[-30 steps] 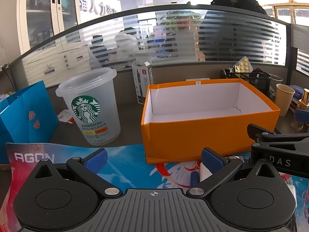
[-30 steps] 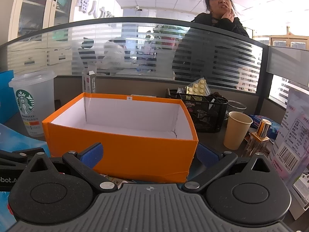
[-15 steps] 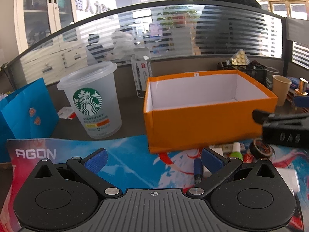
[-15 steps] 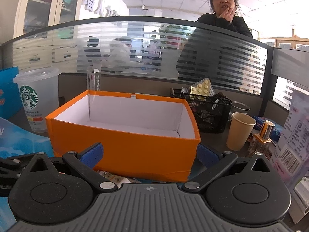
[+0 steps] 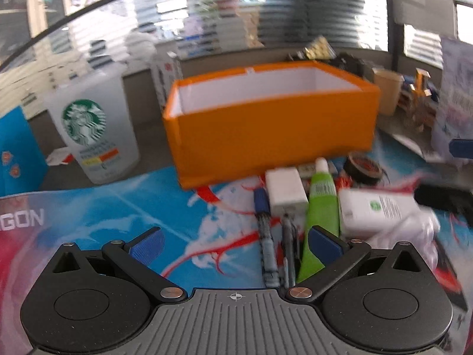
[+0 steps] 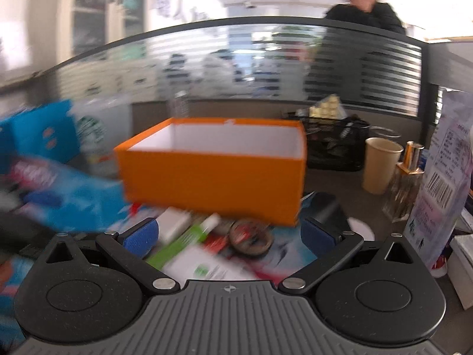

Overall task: Organize rigid objects
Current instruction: 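Lower left tool toward blue marker while right tool approaches clear heart-shaped container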

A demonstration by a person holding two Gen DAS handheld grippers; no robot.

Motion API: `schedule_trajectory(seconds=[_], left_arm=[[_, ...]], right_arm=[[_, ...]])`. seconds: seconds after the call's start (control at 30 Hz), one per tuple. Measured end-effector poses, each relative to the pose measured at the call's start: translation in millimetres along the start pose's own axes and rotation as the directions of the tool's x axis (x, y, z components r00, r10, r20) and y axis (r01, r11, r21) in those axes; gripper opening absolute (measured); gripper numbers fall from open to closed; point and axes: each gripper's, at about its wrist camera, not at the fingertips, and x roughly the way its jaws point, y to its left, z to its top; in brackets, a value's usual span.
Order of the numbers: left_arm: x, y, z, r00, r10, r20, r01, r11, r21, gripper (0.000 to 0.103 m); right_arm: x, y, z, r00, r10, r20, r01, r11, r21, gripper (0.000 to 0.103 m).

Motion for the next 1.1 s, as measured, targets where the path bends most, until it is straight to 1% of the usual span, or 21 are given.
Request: schedule_trajectory(seconds=[0.07, 0.13, 0.17, 0.23, 0.27, 0.33, 0.4, 0.43, 0.5, 0.57, 0.6, 0.7, 0.73, 0.77, 0.87, 0.97, 1.0, 1.03, 1.07, 1.1], left_arm=[[5, -2, -4, 1.0, -0.008, -0.011, 0.008, 1.0, -0.002, 0.103], [7, -2, -8, 0.999, -0.033, 0.0, 0.033, 0.999, -0.011, 0.103], [6, -3, -10, 0.999, -0.046, 0.005, 0.046, 0.999, -0.011, 0.103], [5, -5, -15, 0.998, -0.064, 0.008, 0.064, 0.998, 0.002, 0.103], [5, -5, -17, 0.998, -0.058, 0.007, 0.057, 0.998, 0.008, 0.103], [5, -2, -21, 0.997, -0.077, 0.006, 0.077, 0.997, 0.006, 0.103], [5, 3, -24, 0.996, -0.087, 0.007, 0.087, 0.996, -0.005, 0.103], [4, 5, -26, 0.996, -0.085, 0.008, 0.085, 0.996, 0.0, 0.103], [3, 6, -29, 0.997, -0.081, 0.005, 0.081, 0.997, 0.019, 0.103], [1, 8, -32, 0.996, -0.092, 0.006, 0.092, 0.995, 0.031, 0.103], [-2, 9, -34, 0.995, -0.099, 0.008, 0.099, 0.995, 0.032, 0.103], [-9, 12, -37, 0.992, -0.126, 0.031, 0.125, 0.991, 0.036, 0.103], [-11, 12, -37, 0.99, -0.137, 0.039, 0.136, 0.99, 0.039, 0.103], [-13, 13, -36, 0.988, -0.144, 0.048, 0.143, 0.989, 0.037, 0.103], [-8, 19, -28, 0.99, -0.129, 0.055, 0.13, 0.991, -0.012, 0.103], [4, 29, -22, 0.993, -0.114, 0.021, 0.115, 0.99, -0.077, 0.103], [7, 32, -21, 0.993, -0.119, 0.015, 0.12, 0.988, -0.096, 0.103], [10, 35, -21, 0.992, -0.124, 0.009, 0.124, 0.986, -0.113, 0.103], [13, 38, -20, 0.992, -0.124, 0.007, 0.123, 0.984, -0.129, 0.102], [14, 40, -19, 0.993, -0.122, 0.01, 0.122, 0.982, -0.143, 0.102]], right_arm=[[-6, 11, -12, 1.0, -0.008, -0.028, 0.008, 1.0, -0.011, 0.103], [-10, 22, -21, 0.999, -0.029, -0.043, 0.029, 0.999, -0.015, 0.103], [-12, 27, -25, 0.998, -0.028, -0.05, 0.026, 0.999, -0.025, 0.101], [-12, 36, -32, 0.998, -0.021, -0.064, 0.018, 0.999, -0.042, 0.1], [-10, 40, -35, 0.997, -0.023, -0.075, 0.019, 0.999, -0.045, 0.096], [-4, 46, -39, 0.995, -0.013, -0.094, 0.008, 0.998, -0.06, 0.09], [3, 49, -43, 0.993, -0.005, -0.117, -0.002, 0.998, -0.064, 0.089], [5, 50, -45, 0.993, -0.002, -0.118, -0.005, 0.998, -0.063, 0.086], [12, 51, -48, 0.991, 0.004, -0.132, -0.011, 0.999, -0.053, 0.07], [13, 49, -51, 0.989, 0.001, -0.145, -0.007, 0.999, -0.038, 0.058], [14, 46, -52, 0.99, 0.01, -0.144, -0.014, 1.0, -0.027, 0.057], [15, 39, -55, 0.988, 0.022, -0.153, -0.022, 1.0, 0.002, 0.049], [16, 37, -56, 0.986, 0.024, -0.163, -0.023, 1.0, 0.007, 0.044], [17, 36, -57, 0.985, 0.025, -0.168, -0.023, 1.0, 0.013, 0.042], [16, 36, -56, 0.987, 0.032, -0.158, -0.029, 0.999, 0.019, 0.042], [16, 34, -55, 0.988, 0.044, -0.147, -0.04, 0.999, 0.035, 0.042], [15, 35, -54, 0.989, 0.045, -0.143, -0.041, 0.999, 0.03, 0.042], [13, 35, -54, 0.99, 0.045, -0.131, -0.042, 0.999, 0.028, 0.044], [11, 35, -53, 0.993, 0.048, -0.112, -0.045, 0.999, 0.03, 0.056], [10, 36, -51, 0.994, 0.048, -0.095, -0.046, 0.999, 0.029, 0.064]])
